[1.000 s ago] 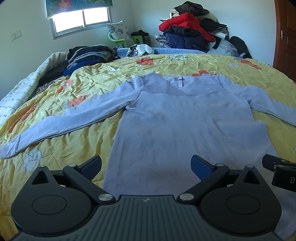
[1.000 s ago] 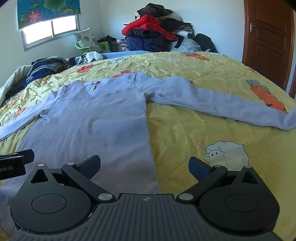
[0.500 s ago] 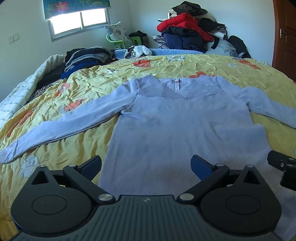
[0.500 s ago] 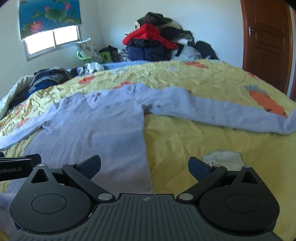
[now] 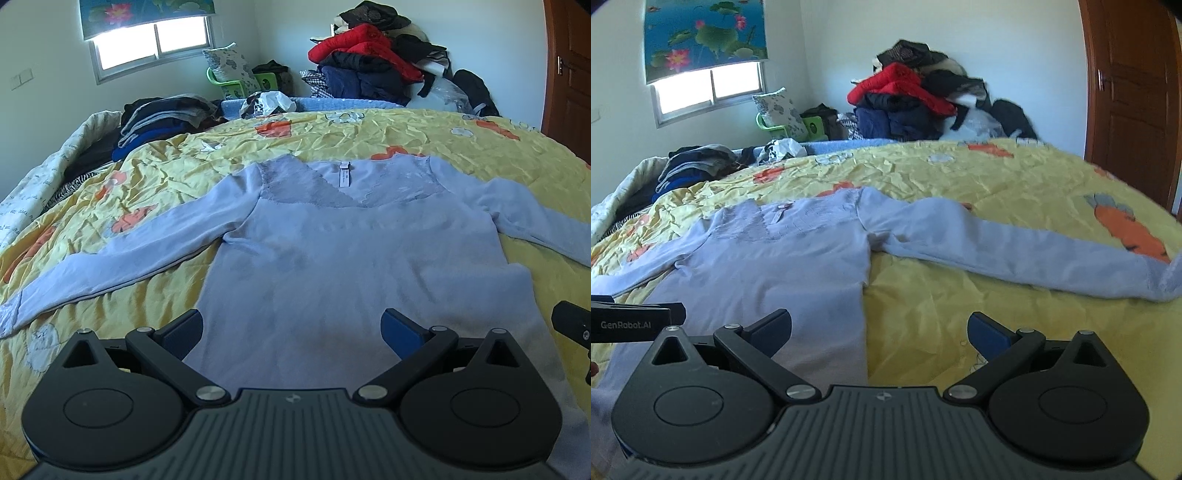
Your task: Fold small clothes
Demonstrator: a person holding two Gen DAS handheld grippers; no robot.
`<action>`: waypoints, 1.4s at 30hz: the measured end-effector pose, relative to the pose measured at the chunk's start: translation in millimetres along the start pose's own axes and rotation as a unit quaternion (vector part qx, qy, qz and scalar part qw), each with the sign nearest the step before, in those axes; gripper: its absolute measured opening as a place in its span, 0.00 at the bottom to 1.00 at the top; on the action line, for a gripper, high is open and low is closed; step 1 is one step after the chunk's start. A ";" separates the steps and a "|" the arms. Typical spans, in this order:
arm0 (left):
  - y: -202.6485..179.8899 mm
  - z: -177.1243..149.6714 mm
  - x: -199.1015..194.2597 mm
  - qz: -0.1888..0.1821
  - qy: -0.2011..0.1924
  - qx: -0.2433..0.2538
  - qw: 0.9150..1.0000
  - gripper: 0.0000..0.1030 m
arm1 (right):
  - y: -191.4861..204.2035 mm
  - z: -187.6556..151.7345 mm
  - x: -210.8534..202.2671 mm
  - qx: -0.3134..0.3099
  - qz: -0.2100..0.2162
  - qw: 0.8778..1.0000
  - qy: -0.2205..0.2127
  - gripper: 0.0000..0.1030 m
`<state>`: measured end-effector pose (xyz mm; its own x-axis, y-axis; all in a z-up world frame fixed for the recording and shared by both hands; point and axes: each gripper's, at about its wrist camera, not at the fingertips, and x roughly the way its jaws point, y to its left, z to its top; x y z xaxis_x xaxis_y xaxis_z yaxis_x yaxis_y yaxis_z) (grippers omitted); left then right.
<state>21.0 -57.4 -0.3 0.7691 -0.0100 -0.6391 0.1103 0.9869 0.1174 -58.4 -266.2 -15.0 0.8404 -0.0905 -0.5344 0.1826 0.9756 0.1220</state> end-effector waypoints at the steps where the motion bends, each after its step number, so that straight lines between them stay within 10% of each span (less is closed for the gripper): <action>1: -1.4 0.7 1.7 -0.001 0.001 0.001 1.000 1.00 | -3.5 0.5 2.1 0.009 0.001 1.000 0.006 1.00; 20: -30.5 7.3 23.0 -0.008 -0.012 0.025 1.000 1.00 | -70.8 -6.0 15.2 0.108 -0.051 0.993 -0.024 0.84; 27: -35.2 10.1 28.2 -0.016 -0.011 0.028 0.999 1.00 | -155.2 -12.4 3.1 0.228 -0.160 0.958 -0.064 0.80; 42: -52.4 16.2 44.9 -0.014 0.008 0.045 0.999 1.00 | -229.5 -14.7 40.3 0.347 -0.142 0.918 -0.126 0.66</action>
<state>60.0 -112.1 -22.9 0.7547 -0.0343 -0.6552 0.1892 0.9676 0.1672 -73.9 -490.8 -76.8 0.7841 -0.4497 -0.4277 0.6204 0.5503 0.5588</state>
